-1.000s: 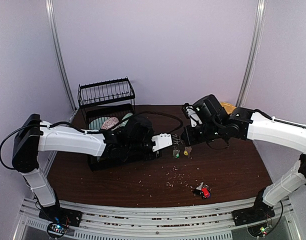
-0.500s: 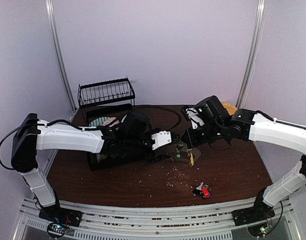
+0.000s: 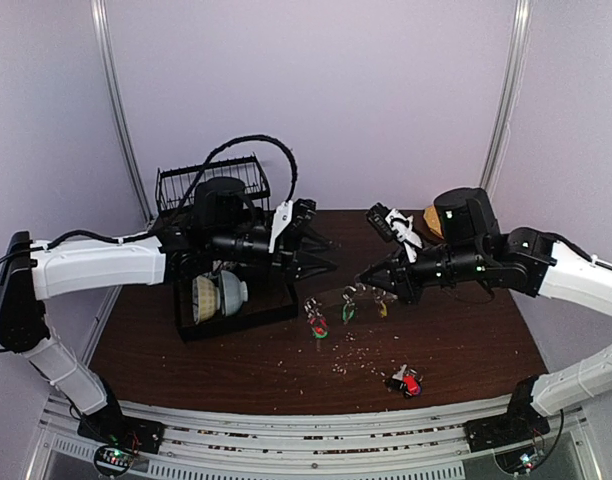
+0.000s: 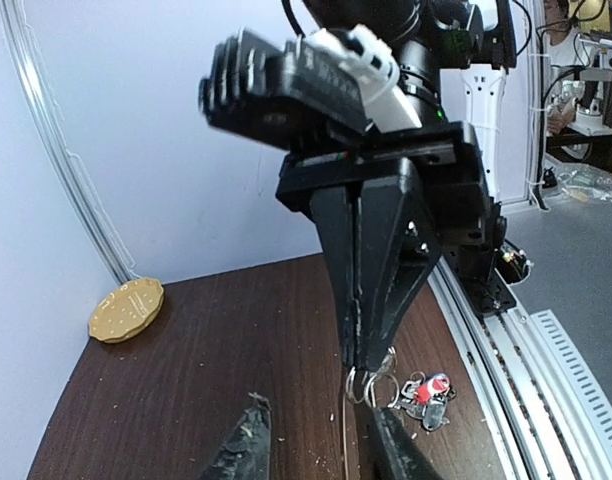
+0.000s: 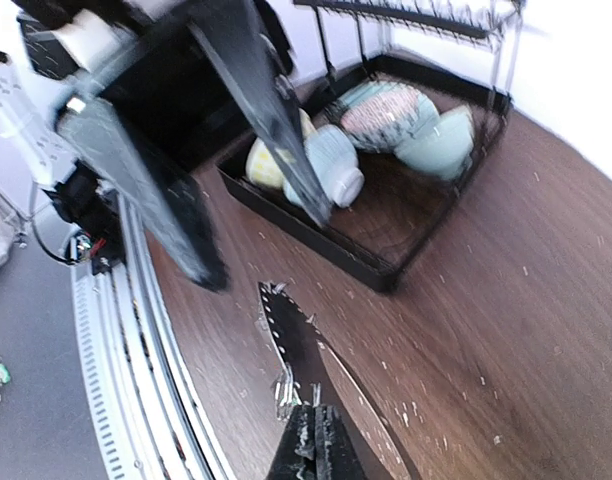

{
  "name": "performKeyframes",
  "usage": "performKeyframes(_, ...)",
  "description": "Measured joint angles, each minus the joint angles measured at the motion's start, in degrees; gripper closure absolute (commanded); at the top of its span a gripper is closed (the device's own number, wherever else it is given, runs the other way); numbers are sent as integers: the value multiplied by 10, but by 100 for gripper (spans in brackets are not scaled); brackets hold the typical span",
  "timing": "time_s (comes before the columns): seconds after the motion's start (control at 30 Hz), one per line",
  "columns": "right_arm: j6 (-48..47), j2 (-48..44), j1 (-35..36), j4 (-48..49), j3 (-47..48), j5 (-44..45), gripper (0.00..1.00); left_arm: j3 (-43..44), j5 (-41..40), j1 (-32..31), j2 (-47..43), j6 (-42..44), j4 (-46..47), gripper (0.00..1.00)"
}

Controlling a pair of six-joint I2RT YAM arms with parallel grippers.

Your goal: Put the keys on the keyring

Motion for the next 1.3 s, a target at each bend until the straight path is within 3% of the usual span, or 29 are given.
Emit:
performKeyframes(0.23, 15, -46, 0, 203, -99, -58, 100, -150, 1, -3, -14, -123, 251, 61)
performKeyframes(0.37, 42, -38, 0, 310, -149, -84, 100, -163, -21, -6, -13, -154, 299, 69)
performKeyframes(0.53, 56, -27, 0, 358, -152, -78, 100, -127, -21, -6, -3, -159, 297, 73)
performKeyframes(0.67, 57, -38, 1, 373, -152, -20, 100, -124, -22, -6, -2, -159, 290, 74)
performKeyframes(0.83, 30, -43, 1, 382, -152, 7, 100, -129, -73, -5, -8, -158, 271, 71)
performKeyframes(1.1, -67, -43, -9, 292, -127, -46, 100, -45, 1, 19, -35, -170, 153, 68)
performKeyframes(1.3, -94, -43, -10, 249, -109, -100, 100, -18, -70, 23, -65, -116, 82, 69)
